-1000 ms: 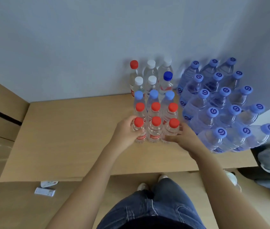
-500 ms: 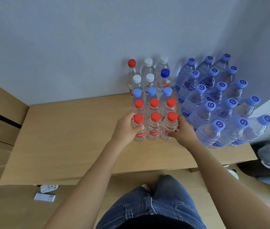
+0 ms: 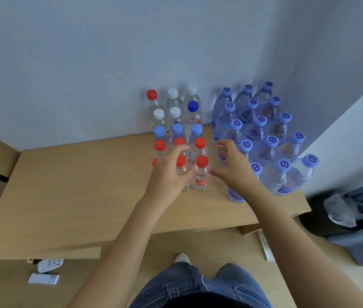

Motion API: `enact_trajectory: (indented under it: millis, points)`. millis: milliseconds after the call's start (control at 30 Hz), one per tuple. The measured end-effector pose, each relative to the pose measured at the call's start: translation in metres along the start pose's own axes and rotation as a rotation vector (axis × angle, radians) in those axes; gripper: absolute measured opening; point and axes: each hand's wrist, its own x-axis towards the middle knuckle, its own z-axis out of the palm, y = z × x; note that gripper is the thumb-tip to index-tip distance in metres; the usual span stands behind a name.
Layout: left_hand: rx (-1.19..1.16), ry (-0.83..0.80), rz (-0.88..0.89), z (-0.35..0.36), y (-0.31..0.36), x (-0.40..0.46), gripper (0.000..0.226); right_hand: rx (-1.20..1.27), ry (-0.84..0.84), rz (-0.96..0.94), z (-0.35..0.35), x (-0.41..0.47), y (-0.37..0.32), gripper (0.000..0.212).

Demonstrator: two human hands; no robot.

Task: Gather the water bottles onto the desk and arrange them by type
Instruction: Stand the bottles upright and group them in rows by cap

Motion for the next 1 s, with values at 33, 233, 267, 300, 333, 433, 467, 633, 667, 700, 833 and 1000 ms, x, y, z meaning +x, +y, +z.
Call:
enact_trajectory:
  millis: [33, 233, 267, 300, 333, 433, 467, 633, 667, 700, 833, 1000]
  points:
    - [-0.025, -0.010, 0.008, 0.007, 0.009, -0.002, 0.041, 0.007, 0.007, -0.023, -0.011, -0.003, -0.003, 0.069]
    - [-0.055, -0.069, -0.060, 0.061, 0.047, -0.019, 0.049, 0.049, 0.075, -0.112, -0.089, -0.021, 0.008, 0.060]
    - [-0.068, -0.074, -0.077, 0.072, 0.051, -0.022, 0.049, 0.050, 0.097, -0.114, -0.101, -0.025, 0.016, 0.058]
    - [-0.080, -0.080, -0.090, 0.083, 0.055, -0.025, 0.049, 0.052, 0.115, -0.111, -0.113, -0.028, 0.025, 0.057]
    - [-0.085, -0.089, -0.106, 0.093, 0.059, -0.028, 0.051, 0.054, 0.131, -0.104, -0.124, -0.031, 0.035, 0.056]
    - [-0.077, -0.091, -0.163, 0.121, 0.065, -0.034, 0.058, 0.041, 0.179, -0.078, -0.149, -0.036, 0.067, 0.054]
    - [-0.081, -0.085, -0.177, 0.130, 0.067, -0.037, 0.061, 0.037, 0.193, -0.066, -0.157, -0.038, 0.079, 0.054]
    - [-0.142, -0.058, -0.220, 0.165, 0.075, -0.039, 0.067, 0.046, 0.142, 0.023, -0.180, -0.038, 0.136, 0.058]
    - [-0.129, -0.038, -0.233, 0.167, 0.074, -0.038, 0.067, 0.039, 0.094, 0.050, -0.178, -0.037, 0.144, 0.061]
    - [-0.115, -0.019, -0.244, 0.174, 0.075, -0.037, 0.067, 0.035, 0.050, 0.072, -0.179, -0.036, 0.154, 0.064]
    - [-0.091, 0.004, -0.264, 0.182, 0.074, -0.029, 0.060, 0.068, 0.013, 0.072, -0.173, -0.028, 0.172, 0.063]
    - [-0.075, 0.017, -0.269, 0.189, 0.071, -0.022, 0.058, 0.012, -0.059, 0.056, -0.174, -0.013, 0.179, 0.055]
